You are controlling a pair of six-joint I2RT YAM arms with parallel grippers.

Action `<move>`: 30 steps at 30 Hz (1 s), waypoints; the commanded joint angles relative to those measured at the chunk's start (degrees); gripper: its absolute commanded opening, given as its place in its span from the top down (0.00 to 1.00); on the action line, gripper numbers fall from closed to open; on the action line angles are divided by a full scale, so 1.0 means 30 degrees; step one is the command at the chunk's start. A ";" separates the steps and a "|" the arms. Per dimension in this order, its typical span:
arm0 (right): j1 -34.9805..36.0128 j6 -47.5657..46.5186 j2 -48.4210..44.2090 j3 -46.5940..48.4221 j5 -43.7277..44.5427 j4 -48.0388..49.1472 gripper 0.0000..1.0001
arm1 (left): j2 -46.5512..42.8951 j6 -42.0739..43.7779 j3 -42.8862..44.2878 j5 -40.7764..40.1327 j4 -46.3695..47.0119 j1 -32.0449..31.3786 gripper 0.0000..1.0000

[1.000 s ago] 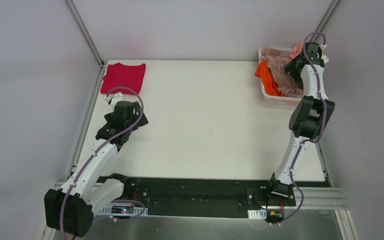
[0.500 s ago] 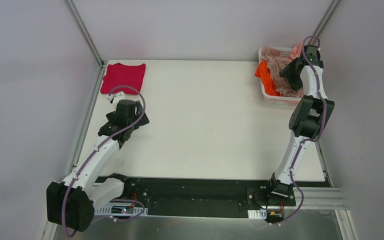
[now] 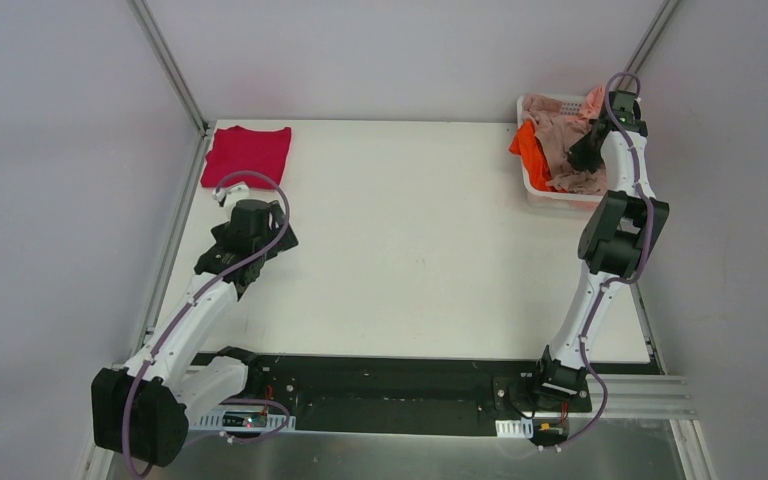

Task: Fold and stack the t-shirts
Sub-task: Grab crumpled tshirt from bin with the right arm, then move the tshirt to the center of the board

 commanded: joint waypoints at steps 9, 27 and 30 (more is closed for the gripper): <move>0.0155 -0.0111 -0.6556 0.2138 -0.0858 0.2282 1.00 | -0.2734 -0.0362 0.0451 0.0824 0.0314 0.0072 0.00; 0.7838 -0.0748 -1.3471 0.3930 -0.6010 0.5823 1.00 | -0.6222 -0.0757 0.0322 0.1974 -0.0057 0.0069 0.00; 0.9386 -0.0162 -1.3565 0.3882 -0.6902 0.5991 1.00 | -0.7011 -0.0992 0.0243 0.1782 -0.0450 0.0067 0.00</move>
